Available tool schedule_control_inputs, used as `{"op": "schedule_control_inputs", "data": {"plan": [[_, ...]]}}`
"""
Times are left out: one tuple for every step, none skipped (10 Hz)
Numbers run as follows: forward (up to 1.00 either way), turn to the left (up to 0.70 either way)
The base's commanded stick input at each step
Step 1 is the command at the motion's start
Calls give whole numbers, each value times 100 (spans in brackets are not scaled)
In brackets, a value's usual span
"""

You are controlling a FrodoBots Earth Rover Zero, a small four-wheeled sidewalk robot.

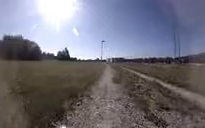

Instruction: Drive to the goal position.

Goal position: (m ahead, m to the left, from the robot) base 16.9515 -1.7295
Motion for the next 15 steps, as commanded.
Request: {"op": "schedule_control_inputs", "data": {"plan": [[50, -16], [50, 0], [50, 0], [50, 0], [50, 0], [50, 0], [50, 0], [50, 0], [50, 0], [50, 0], [50, 0], [50, 0], [50, 0], [50, 0], [50, 0]]}}
